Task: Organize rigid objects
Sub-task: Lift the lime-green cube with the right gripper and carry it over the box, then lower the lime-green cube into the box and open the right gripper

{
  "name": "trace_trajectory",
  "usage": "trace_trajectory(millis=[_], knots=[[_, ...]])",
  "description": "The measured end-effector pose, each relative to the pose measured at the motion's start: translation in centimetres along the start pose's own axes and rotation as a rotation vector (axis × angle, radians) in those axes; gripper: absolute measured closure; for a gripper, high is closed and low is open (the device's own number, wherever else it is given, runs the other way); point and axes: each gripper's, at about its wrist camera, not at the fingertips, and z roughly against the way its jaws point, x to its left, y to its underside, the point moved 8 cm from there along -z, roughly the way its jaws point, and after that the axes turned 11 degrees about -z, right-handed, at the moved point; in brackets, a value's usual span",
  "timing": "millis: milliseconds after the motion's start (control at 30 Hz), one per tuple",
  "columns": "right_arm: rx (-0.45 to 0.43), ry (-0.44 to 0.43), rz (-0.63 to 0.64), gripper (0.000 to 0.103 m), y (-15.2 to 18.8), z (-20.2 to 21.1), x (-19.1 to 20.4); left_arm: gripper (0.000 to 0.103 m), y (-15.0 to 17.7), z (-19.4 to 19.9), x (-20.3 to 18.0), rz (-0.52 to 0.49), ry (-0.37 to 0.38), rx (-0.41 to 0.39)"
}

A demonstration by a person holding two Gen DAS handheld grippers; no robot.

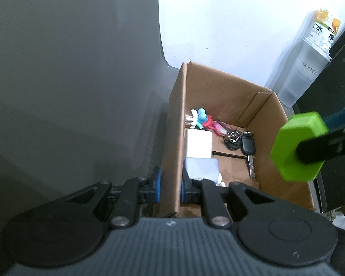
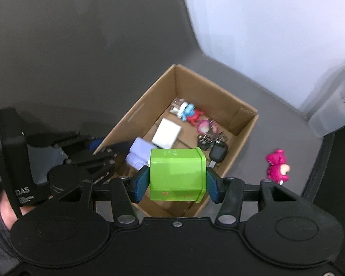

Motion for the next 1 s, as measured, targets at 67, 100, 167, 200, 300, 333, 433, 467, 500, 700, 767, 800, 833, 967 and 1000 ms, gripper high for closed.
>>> trace_trajectory(millis=[67,100,167,200,300,333,433,467,500,700,767,800,833,967,1000], knots=[[0.018,0.020,0.024,0.052,0.4,-0.7,0.2,0.089,0.0,0.0,0.0,0.000,0.000,0.000],[0.030,0.032,0.033,0.052,0.5,-1.2,0.2,0.089,0.0,0.0,0.0,-0.001,0.000,0.000],[0.052,0.036,0.040,0.052,0.8,-2.0,0.2,0.089,0.0,0.0,0.0,-0.001,0.000,0.000],[0.063,0.037,0.042,0.052,0.9,-2.4,0.2,0.089,0.0,0.0,0.0,-0.001,0.000,0.000],[0.097,0.046,0.056,0.052,1.3,-3.5,0.4,0.089,0.0,0.0,0.0,-0.001,0.000,0.000],[0.105,0.046,0.059,0.052,1.3,-3.8,0.5,0.089,0.0,0.0,0.0,-0.001,0.000,0.000],[0.142,0.051,0.072,0.052,1.7,-5.0,0.8,0.089,0.0,0.0,0.0,0.000,0.000,0.000],[0.156,0.056,0.078,0.052,1.9,-5.4,0.8,0.089,0.0,0.0,0.0,0.000,0.000,0.000],[0.170,0.061,0.084,0.052,2.0,-5.7,0.8,0.089,0.0,0.0,0.0,0.001,0.000,0.000],[0.233,0.069,0.077,0.052,2.7,-7.4,0.3,0.089,0.0,0.0,0.0,0.001,0.000,0.000],[0.255,0.063,0.073,0.052,2.9,-7.8,0.3,0.089,0.0,0.0,0.0,0.000,0.001,0.000],[0.258,0.062,0.073,0.052,3.0,-8.0,0.3,0.088,0.0,0.0,0.0,0.000,0.002,-0.001],[0.264,0.056,0.068,0.052,3.0,-8.1,0.4,0.089,0.0,0.0,0.0,0.000,0.001,0.000],[0.294,0.058,0.066,0.052,3.0,-8.9,0.7,0.088,0.0,0.1,-0.1,-0.001,0.001,0.000],[0.302,0.061,0.073,0.052,3.0,-9.1,0.8,0.088,0.0,0.1,-0.1,0.000,0.002,-0.001]])
